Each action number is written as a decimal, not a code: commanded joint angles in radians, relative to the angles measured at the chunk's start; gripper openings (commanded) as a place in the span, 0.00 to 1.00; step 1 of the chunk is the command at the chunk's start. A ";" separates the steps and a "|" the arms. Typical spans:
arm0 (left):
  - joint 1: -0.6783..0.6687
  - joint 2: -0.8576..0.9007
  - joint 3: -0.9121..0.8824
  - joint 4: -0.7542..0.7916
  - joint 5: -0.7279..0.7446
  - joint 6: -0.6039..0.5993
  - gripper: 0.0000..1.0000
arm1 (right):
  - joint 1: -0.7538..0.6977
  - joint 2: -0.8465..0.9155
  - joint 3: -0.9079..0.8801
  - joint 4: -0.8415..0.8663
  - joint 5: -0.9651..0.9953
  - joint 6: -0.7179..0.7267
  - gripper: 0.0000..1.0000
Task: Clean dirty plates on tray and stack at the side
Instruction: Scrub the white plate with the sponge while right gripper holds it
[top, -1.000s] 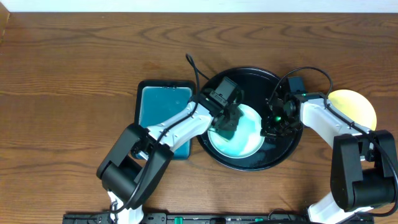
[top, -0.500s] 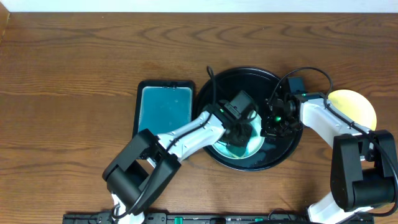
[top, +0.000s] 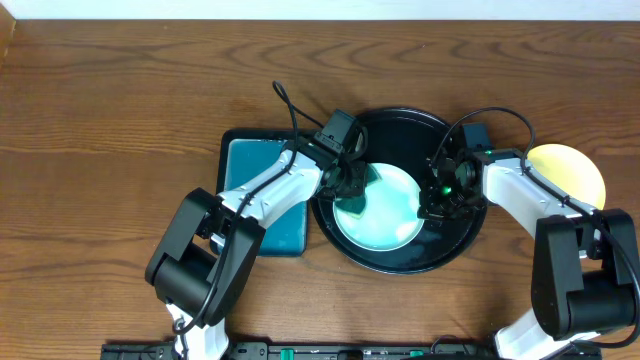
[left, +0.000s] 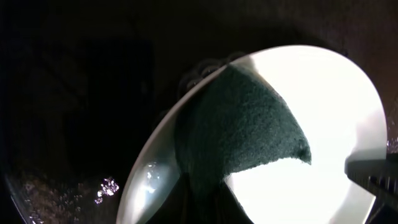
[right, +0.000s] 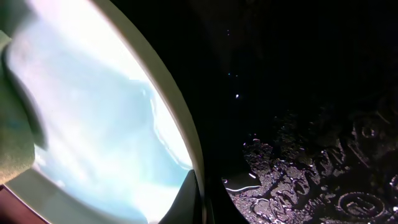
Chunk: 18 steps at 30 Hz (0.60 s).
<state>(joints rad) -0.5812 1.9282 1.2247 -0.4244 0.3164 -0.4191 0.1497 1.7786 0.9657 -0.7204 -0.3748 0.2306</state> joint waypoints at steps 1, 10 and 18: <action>-0.039 0.023 -0.003 -0.047 0.017 -0.006 0.07 | 0.003 -0.005 -0.010 -0.008 0.035 -0.001 0.01; -0.209 0.022 -0.003 -0.109 0.016 0.003 0.08 | 0.002 -0.005 -0.010 -0.008 0.035 -0.001 0.01; -0.185 -0.057 -0.003 -0.174 -0.006 0.139 0.07 | 0.003 -0.005 -0.010 -0.008 0.035 0.000 0.01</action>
<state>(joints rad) -0.7799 1.9129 1.2335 -0.5671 0.2832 -0.3592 0.1478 1.7744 0.9657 -0.7326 -0.3439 0.2260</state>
